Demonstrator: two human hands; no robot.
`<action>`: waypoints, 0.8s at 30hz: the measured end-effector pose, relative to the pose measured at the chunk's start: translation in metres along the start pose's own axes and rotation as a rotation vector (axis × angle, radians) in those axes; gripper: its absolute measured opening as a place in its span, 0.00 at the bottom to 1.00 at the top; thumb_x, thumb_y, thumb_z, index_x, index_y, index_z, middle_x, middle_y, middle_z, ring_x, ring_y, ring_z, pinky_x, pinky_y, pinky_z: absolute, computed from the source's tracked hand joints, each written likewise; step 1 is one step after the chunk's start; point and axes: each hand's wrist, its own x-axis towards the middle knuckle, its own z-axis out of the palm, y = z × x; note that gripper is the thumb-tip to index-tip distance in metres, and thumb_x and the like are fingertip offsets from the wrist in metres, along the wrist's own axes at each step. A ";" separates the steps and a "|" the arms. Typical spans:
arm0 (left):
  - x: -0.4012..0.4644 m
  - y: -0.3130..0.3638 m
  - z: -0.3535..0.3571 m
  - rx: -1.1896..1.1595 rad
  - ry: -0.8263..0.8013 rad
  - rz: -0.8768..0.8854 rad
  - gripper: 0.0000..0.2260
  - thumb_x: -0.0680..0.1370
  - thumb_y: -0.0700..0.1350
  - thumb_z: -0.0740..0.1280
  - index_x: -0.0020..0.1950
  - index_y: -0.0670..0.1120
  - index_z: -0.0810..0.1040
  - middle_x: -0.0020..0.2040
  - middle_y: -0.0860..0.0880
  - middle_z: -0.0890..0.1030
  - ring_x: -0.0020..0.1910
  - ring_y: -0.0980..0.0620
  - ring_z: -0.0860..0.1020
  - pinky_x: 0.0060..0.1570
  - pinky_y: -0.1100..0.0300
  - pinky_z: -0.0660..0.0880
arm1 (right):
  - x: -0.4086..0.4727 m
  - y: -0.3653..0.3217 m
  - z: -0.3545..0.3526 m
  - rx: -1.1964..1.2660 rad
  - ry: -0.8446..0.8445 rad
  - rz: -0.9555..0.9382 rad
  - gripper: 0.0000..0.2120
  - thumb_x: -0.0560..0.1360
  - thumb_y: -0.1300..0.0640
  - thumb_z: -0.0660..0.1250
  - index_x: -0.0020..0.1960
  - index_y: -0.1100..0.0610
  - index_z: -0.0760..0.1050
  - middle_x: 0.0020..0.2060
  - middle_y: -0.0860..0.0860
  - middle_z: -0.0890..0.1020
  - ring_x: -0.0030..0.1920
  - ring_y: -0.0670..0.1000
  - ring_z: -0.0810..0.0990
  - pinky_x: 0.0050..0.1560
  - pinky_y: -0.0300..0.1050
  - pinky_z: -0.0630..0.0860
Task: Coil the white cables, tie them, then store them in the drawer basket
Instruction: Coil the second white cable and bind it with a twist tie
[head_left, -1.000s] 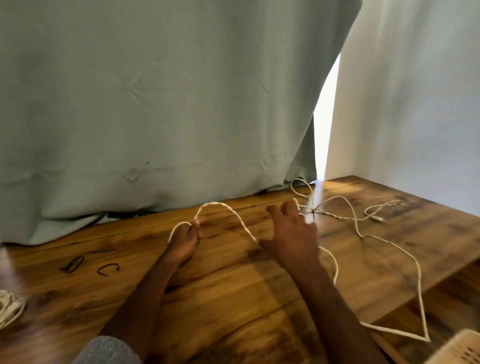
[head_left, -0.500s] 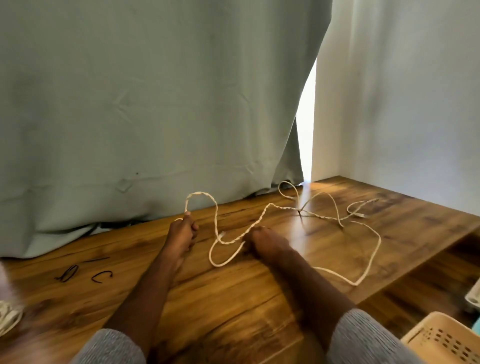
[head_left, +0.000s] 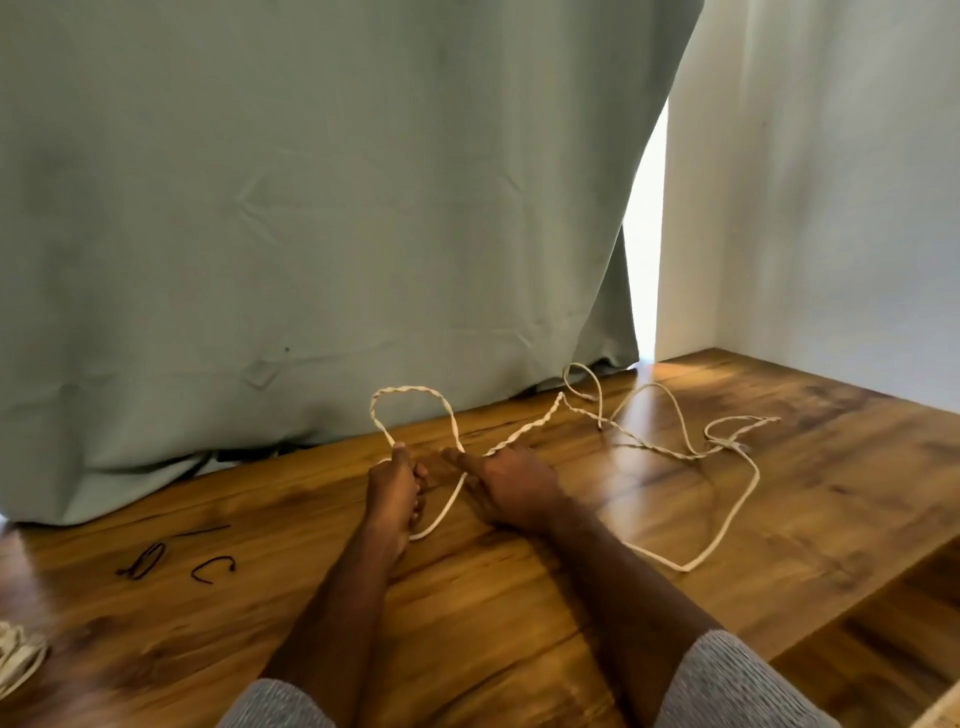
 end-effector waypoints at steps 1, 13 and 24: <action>0.002 -0.001 0.003 0.012 0.020 0.019 0.22 0.84 0.55 0.53 0.39 0.43 0.75 0.27 0.49 0.69 0.23 0.52 0.64 0.25 0.62 0.59 | 0.000 -0.001 0.001 0.064 -0.012 0.020 0.28 0.81 0.50 0.61 0.80 0.45 0.58 0.46 0.56 0.82 0.46 0.57 0.80 0.49 0.50 0.76; 0.020 -0.014 0.000 0.028 0.093 0.151 0.24 0.83 0.55 0.56 0.34 0.44 0.76 0.26 0.48 0.73 0.24 0.48 0.68 0.29 0.59 0.63 | -0.015 -0.010 -0.033 1.803 -0.049 0.115 0.21 0.79 0.60 0.66 0.72 0.58 0.73 0.47 0.62 0.85 0.33 0.52 0.85 0.26 0.40 0.77; 0.024 -0.010 -0.004 0.119 0.063 0.282 0.20 0.84 0.48 0.57 0.37 0.42 0.79 0.36 0.41 0.81 0.37 0.41 0.78 0.38 0.47 0.72 | 0.053 -0.040 0.007 0.287 0.262 0.074 0.17 0.79 0.48 0.61 0.65 0.50 0.74 0.52 0.54 0.84 0.49 0.59 0.84 0.45 0.52 0.79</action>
